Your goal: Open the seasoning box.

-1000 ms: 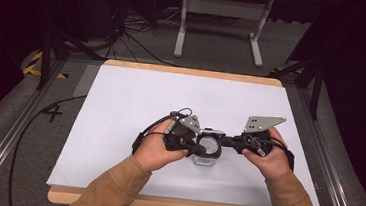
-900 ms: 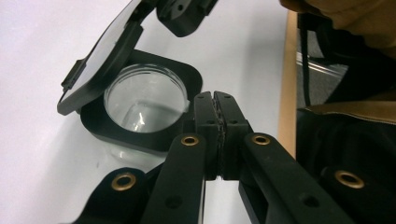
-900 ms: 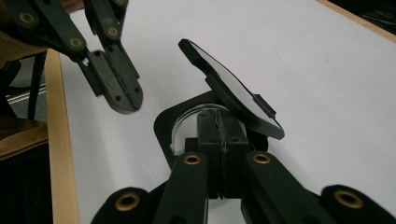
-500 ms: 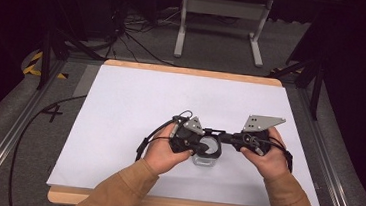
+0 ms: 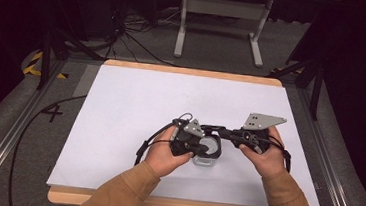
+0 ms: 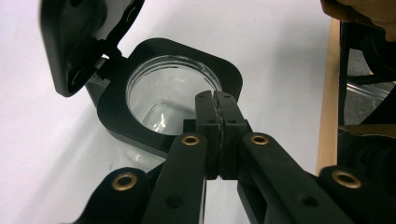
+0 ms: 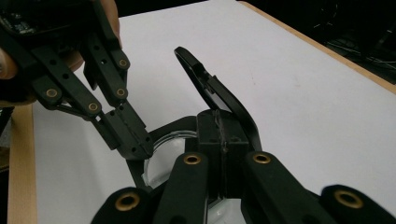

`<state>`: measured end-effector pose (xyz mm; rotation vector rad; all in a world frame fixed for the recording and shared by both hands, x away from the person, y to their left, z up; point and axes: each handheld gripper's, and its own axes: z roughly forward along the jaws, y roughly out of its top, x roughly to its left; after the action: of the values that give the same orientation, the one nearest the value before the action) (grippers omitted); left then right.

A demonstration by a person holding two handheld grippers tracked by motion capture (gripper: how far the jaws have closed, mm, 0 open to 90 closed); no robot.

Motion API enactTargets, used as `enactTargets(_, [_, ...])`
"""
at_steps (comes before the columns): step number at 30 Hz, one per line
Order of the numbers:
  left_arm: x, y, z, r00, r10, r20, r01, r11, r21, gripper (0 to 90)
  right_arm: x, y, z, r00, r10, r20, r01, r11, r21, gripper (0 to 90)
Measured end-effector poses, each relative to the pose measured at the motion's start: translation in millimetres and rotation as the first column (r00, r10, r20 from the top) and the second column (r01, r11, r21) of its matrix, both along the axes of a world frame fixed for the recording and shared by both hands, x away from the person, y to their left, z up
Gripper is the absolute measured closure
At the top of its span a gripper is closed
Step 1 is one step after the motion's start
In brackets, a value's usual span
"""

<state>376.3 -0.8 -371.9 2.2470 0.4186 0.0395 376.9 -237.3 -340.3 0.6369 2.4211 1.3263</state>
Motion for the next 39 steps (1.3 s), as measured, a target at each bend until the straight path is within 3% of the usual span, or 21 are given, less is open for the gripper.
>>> enactTargets(6, [-0.4, 1.7, -1.8, 1.0000, 0.007, -0.007, -0.007, 0.9998, -0.018, 90.0, 5.2, 1.4, -0.5, 0.9993, -0.019, 0.032, 0.019, 1.000, 0.006, 90.0])
enactTargets(11, [-4.6, 1.5, -2.6, 0.9994, 0.017, 0.029, -0.017, 0.9997, -0.015, 90.0, 9.6, 2.5, -1.0, 0.9982, -0.026, 0.054, 0.026, 1.000, 0.016, 90.0])
enactTargets(15, [-4.2, 2.6, -3.6, 0.9996, 0.021, 0.017, -0.020, 0.9994, -0.027, 90.0, 13.2, 2.7, -2.2, 0.9977, -0.034, 0.060, 0.032, 0.999, 0.034, 90.0])
enactTargets(39, [-3.7, 3.9, -4.9, 0.9997, 0.023, 0.012, -0.023, 0.9989, -0.040, 90.0, 22.9, 1.2, -8.9, 0.9806, -0.115, 0.159, 0.116, 0.993, 0.000, 90.0])
